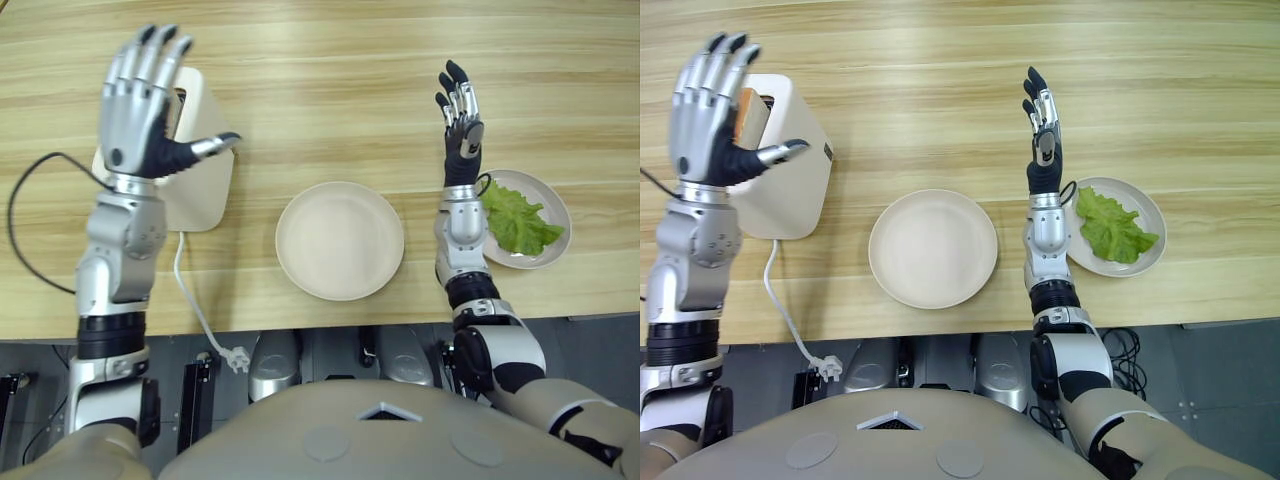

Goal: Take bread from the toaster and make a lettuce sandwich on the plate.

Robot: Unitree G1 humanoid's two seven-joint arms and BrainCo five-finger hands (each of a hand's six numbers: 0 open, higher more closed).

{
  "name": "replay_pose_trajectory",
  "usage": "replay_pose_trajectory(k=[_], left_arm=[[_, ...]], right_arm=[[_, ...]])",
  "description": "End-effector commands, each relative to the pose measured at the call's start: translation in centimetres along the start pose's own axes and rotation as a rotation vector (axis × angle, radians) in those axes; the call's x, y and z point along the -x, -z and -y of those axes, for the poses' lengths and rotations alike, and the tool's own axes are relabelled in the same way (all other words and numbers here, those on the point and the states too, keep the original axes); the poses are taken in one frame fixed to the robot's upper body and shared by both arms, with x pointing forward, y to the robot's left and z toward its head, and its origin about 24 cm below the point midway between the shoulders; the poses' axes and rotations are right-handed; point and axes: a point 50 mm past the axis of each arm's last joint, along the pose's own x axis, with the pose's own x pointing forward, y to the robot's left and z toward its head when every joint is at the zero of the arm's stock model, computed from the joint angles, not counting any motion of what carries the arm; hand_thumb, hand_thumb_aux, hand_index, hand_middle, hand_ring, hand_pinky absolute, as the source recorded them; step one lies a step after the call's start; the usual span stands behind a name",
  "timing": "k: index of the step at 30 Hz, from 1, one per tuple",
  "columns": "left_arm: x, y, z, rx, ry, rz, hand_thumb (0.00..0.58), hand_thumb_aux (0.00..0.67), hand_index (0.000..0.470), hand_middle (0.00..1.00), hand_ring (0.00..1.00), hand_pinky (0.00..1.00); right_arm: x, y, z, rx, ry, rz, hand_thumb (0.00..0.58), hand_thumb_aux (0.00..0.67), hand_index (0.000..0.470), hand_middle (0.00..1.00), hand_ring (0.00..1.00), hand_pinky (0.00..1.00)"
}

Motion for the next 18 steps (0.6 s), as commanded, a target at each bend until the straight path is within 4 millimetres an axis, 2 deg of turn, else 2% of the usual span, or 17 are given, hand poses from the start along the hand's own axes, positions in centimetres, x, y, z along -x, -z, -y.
replay_pose_trajectory(k=[1,9,16,17,18], left_arm=[[1.6,3.1,0.6,0.012,0.033,-0.179,0.0,0.0,0.0,0.0,0.0,0.0],[3.8,6.1,1.6,0.037,0.059,-0.374,0.0,0.0,0.0,0.0,0.0,0.0],[4.5,6.8,2.4,0.046,0.105,-0.43,0.0,0.0,0.0,0.0,0.0,0.0],[4.5,6.8,2.4,0.049,0.106,-0.432,0.058,0.034,0.023,0.0,0.0,0.0],[4.6,6.8,2.5,0.051,0.11,-0.434,0.316,0.218,0.15,0.0,0.0,0.0]], right_arm=[[0.2,-0.1,-0.1,0.003,-0.002,0.003,0.0,0.0,0.0,0.0,0.0,0.0],[0.3,0.1,0.1,0.009,0.0,-0.008,0.0,0.0,0.0,0.0,0.0,0.0],[0.5,0.1,0.5,0.017,0.004,-0.006,0.0,0.0,0.0,0.0,0.0,0.0],[0.5,0.1,0.5,0.018,0.003,-0.006,0.0,0.0,0.0,0.0,0.0,0.0],[0.6,0.1,0.5,0.019,0.003,-0.006,0.0,0.0,0.0,0.0,0.0,0.0]])
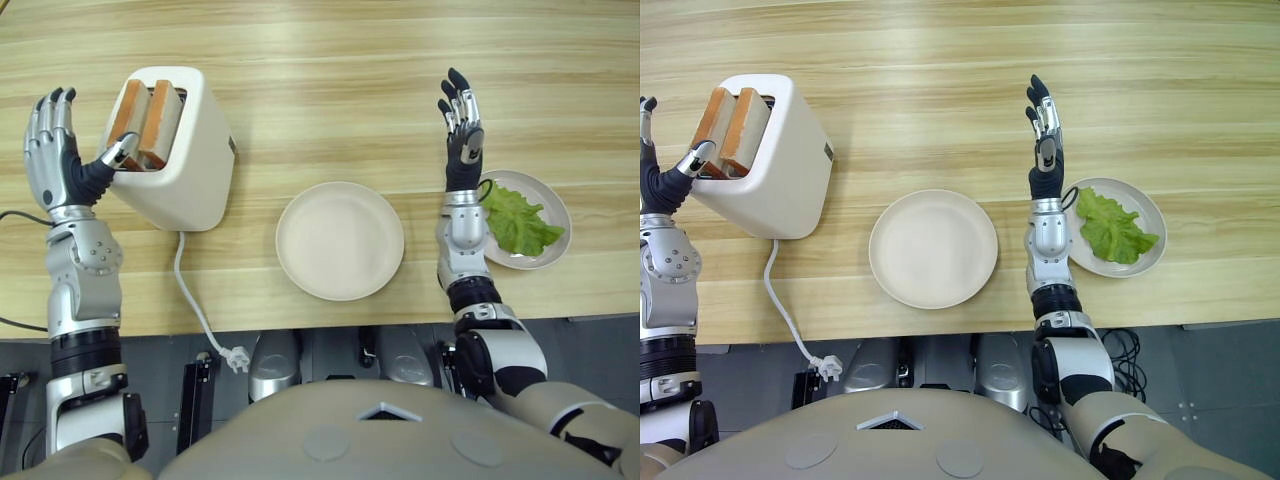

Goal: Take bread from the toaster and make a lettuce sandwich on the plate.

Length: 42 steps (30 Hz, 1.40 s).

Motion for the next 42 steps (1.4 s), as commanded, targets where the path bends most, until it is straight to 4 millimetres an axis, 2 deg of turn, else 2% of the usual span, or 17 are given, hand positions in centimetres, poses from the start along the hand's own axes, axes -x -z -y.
replay_pose_trajectory(k=[1,2,3,13,17,21,24,25,30,37,42], left_arm=[[0.3,0.3,0.4,-0.001,0.035,-0.017,0.487,0.402,0.276,0.0,0.0,0.0],[0.3,0.3,0.5,0.0,0.038,-0.017,0.57,0.581,0.399,0.0,0.0,0.0],[0.3,0.3,0.6,0.0,0.043,-0.017,0.58,0.67,0.46,0.0,0.0,0.0],[0.3,0.0,1.5,0.001,0.069,-0.007,0.58,0.67,0.46,0.0,0.0,0.0],[0.3,-0.8,1.8,0.022,0.076,0.026,0.58,0.67,0.46,0.0,0.0,0.0],[0.0,-2.2,1.4,0.062,0.039,0.08,0.58,0.67,0.46,0.0,0.0,0.0],[-0.5,-2.9,0.3,0.072,-0.024,0.106,0.58,0.67,0.46,0.0,0.0,0.0],[-0.7,-3.1,-0.4,0.072,-0.062,0.114,0.58,0.67,0.46,1.0,1.0,1.0],[-1.5,-4.0,-2.7,0.078,-0.171,0.146,0.58,0.67,0.46,1.0,1.0,1.0],[-2.4,-6.5,-7.1,0.065,-0.371,0.26,0.58,0.67,0.46,1.0,1.0,1.0],[-2.4,-8.4,-8.6,0.078,-0.417,0.355,0.58,0.67,0.46,1.0,1.0,1.0]], right_arm=[[0.1,-0.2,0.0,0.004,-0.001,0.008,0.0,0.0,0.0,0.0,0.0,0.0],[0.1,-0.2,0.0,0.004,-0.001,0.009,0.0,0.0,0.0,0.0,0.0,0.0],[0.2,-0.2,0.0,0.003,-0.001,0.011,0.0,0.0,0.0,0.0,0.0,0.0],[0.3,-0.4,0.1,0.005,-0.005,0.02,0.0,0.0,0.0,0.0,0.0,0.0],[0.2,-0.4,-0.1,0.006,-0.012,0.021,0.0,0.0,0.0,0.0,0.0,0.0],[0.3,-0.4,-0.1,0.013,-0.016,0.019,0.0,0.0,0.0,0.0,0.0,0.0],[0.3,-0.3,-0.1,0.018,-0.019,0.017,0.0,0.0,0.0,0.0,0.0,0.0],[0.3,-0.3,-0.1,0.02,-0.02,0.017,0.0,0.0,0.0,0.0,0.0,0.0],[0.3,-0.3,-0.3,0.024,-0.025,0.016,0.0,0.0,0.0,0.0,0.0,0.0],[0.2,-0.2,-0.4,0.034,-0.026,0.017,0.0,0.0,0.0,0.0,0.0,0.0],[0.1,-0.1,-0.6,0.035,-0.031,0.015,0.0,0.0,0.0,0.0,0.0,0.0]])
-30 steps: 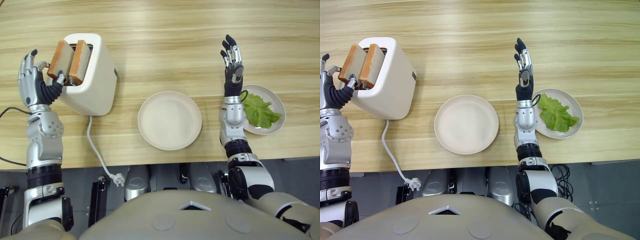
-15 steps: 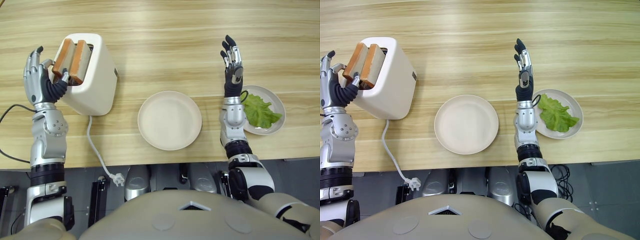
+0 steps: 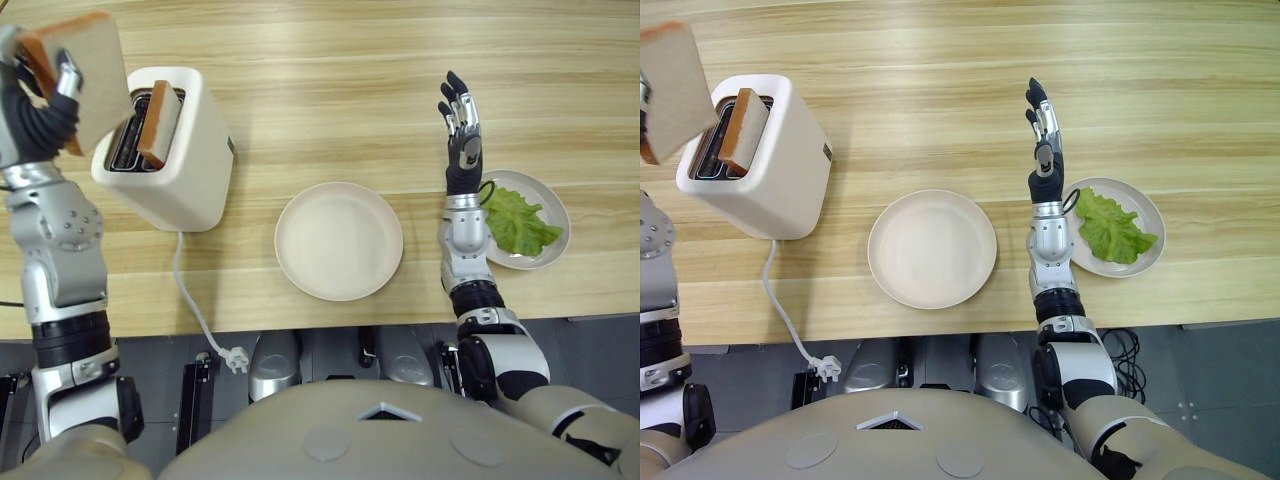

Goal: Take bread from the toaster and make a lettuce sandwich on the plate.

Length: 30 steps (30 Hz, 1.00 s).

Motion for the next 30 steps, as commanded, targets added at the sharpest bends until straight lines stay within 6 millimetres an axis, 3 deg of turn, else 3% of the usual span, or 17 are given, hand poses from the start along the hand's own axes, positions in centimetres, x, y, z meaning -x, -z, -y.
replay_pose_trajectory(k=[1,7,10,20,24,30], left_arm=[[-0.9,-1.6,-1.2,0.012,-0.031,0.09,0.58,0.67,0.46,1.0,1.0,1.0],[-1.5,-5.8,-4.3,0.071,-0.12,0.25,0.58,0.67,0.46,1.0,1.0,1.0],[-1.2,-7.8,-4.3,0.158,-0.087,0.31,0.58,0.67,0.46,1.0,1.0,1.0],[2.6,-12.6,3.8,0.677,0.344,0.248,0.58,0.67,0.46,1.0,1.0,1.0],[5.6,-14.0,7.5,0.837,0.554,0.15,0.58,0.67,0.46,1.0,1.0,1.0],[11.1,-14.1,11.6,0.939,0.805,-0.071,0.58,0.67,0.46,1.0,1.0,1.0]], right_arm=[[-0.2,0.2,-0.2,0.002,-0.003,-0.006,0.0,0.0,0.0,0.0,0.0,0.0],[-0.5,0.2,-0.4,0.0,-0.004,-0.005,0.0,0.0,0.0,0.0,0.0,0.0],[-0.7,0.2,-0.3,0.001,0.004,0.001,0.0,0.0,0.0,0.0,0.0,0.0],[-2.0,-0.4,1.8,0.022,0.1,0.044,0.0,0.0,0.0,0.0,0.0,0.0],[-2.4,-0.8,2.9,0.038,0.135,0.063,0.0,0.0,0.0,0.0,0.0,0.0],[-2.1,-1.0,4.2,0.074,0.156,0.072,0.0,0.0,0.0,0.0,0.0,0.0]])
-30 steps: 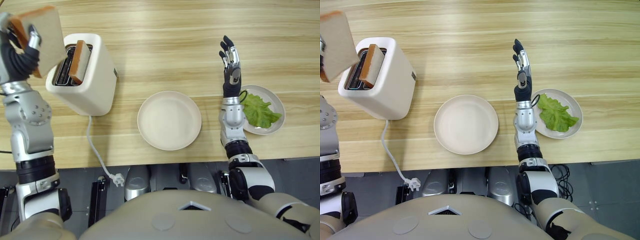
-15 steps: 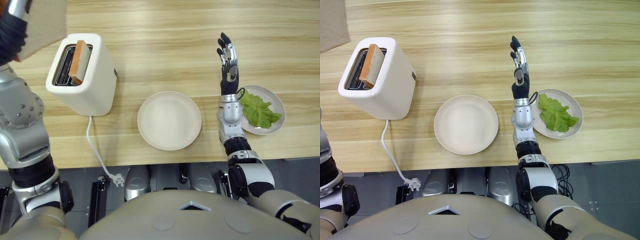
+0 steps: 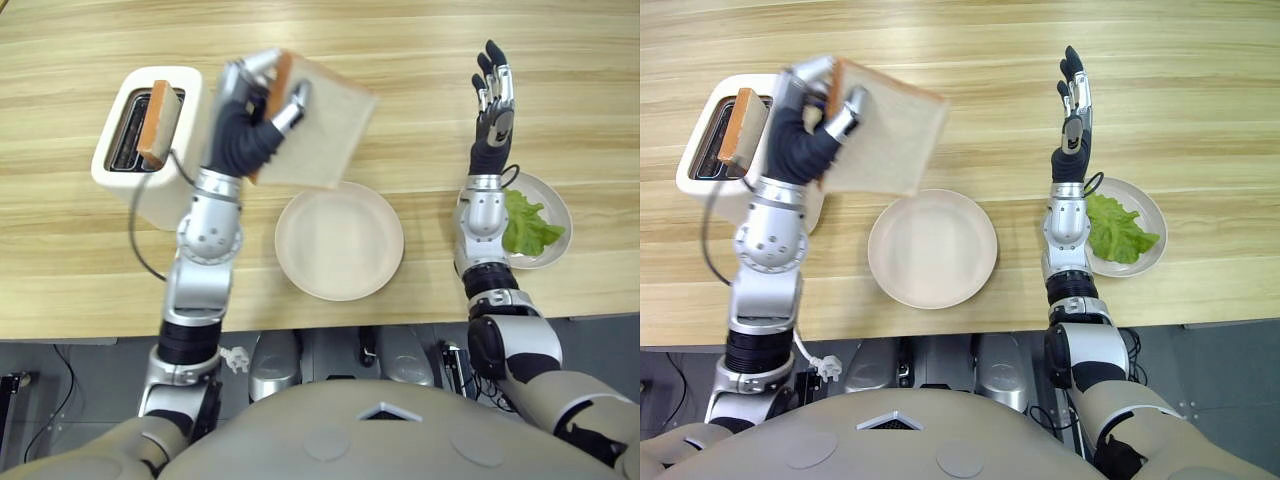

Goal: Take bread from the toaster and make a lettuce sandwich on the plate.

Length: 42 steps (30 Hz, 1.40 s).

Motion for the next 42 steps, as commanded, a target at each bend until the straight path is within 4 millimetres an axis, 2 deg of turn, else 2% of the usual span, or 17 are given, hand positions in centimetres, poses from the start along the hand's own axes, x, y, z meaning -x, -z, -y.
replay_pose_trajectory(k=[1,7,13,20,24,25,26,27,29,30,31,32,33,42], left_arm=[[1.9,2.8,2.6,0.086,0.073,-0.167,0.58,0.67,0.46,1.0,1.0,1.0],[4.5,5.3,6.1,0.188,0.138,-0.339,0.58,0.67,0.46,1.0,1.0,1.0],[5.9,6.3,8.9,0.247,0.201,-0.423,0.58,0.67,0.46,1.0,1.0,1.0],[6.1,6.8,9.8,0.25,0.2,-0.452,0.58,0.67,0.46,1.0,1.0,1.0],[5.8,6.9,9.5,0.223,0.179,-0.445,0.58,0.67,0.46,1.0,1.0,1.0],[5.8,6.9,9.3,0.219,0.175,-0.443,0.579,0.649,0.446,1.0,1.0,1.0],[5.7,6.9,9.1,0.21,0.168,-0.437,0.55,0.518,0.355,1.0,1.0,1.0],[5.5,6.8,8.8,0.198,0.154,-0.428,0.519,0.452,0.31,1.0,1.0,1.0],[5.2,6.6,8.1,0.167,0.125,-0.409,0.489,0.405,0.278,1.0,1.0,1.0],[5.1,6.5,7.8,0.147,0.112,-0.4,0.42,0.318,0.218,1.0,1.0,1.0],[5.0,6.5,7.5,0.131,0.105,-0.394,0.42,0.318,0.218,1.0,1.0,1.0],[4.9,6.4,7.3,0.118,0.103,-0.388,0.297,0.202,0.139,1.0,1.0,1.0],[4.9,6.3,7.1,0.099,0.103,-0.379,0.009,0.005,0.004,1.0,1.0,1.0],[5.9,5.8,4.5,-0.11,0.154,-0.356,0.0,0.0,0.0,1.0,1.0,1.0]], right_arm=[[0.1,-0.2,1.1,0.024,0.033,0.007,0.0,0.0,0.0,0.0,0.0,0.0],[0.5,0.0,1.3,0.043,0.02,-0.006,0.0,0.0,0.0,0.0,0.0,0.0],[0.7,0.2,0.7,0.045,0.0,-0.019,0.0,0.0,0.0,0.0,0.0,0.0],[0.9,0.3,0.4,0.054,-0.017,-0.025,0.0,0.0,0.0,0.0,0.0,0.0],[1.0,0.3,0.4,0.057,-0.019,-0.023,0.0,0.0,0.0,0.0,0.0,0.0],[1.0,0.3,0.4,0.058,-0.019,-0.023,0.0,0.0,0.0,0.0,0.0,0.0],[1.0,0.3,0.4,0.058,-0.019,-0.023,0.0,0.0,0.0,0.0,0.0,0.0],[1.1,0.3,0.4,0.059,-0.018,-0.023,0.0,0.0,0.0,0.0,0.0,0.0],[1.1,0.3,0.4,0.06,-0.017,-0.024,0.0,0.0,0.0,0.0,0.0,0.0],[1.1,0.3,0.4,0.06,-0.016,-0.024,0.0,0.0,0.0,0.0,0.0,0.0],[1.1,0.4,0.4,0.06,-0.015,-0.024,0.0,0.0,0.0,0.0,0.0,0.0],[1.1,0.4,0.5,0.061,-0.014,-0.024,0.0,0.0,0.0,0.0,0.0,0.0],[1.2,0.4,0.5,0.061,-0.013,-0.024,0.0,0.0,0.0,0.0,0.0,0.0],[1.2,0.1,0.8,0.053,0.0,-0.014,0.0,0.0,0.0,0.0,0.0,0.0]])
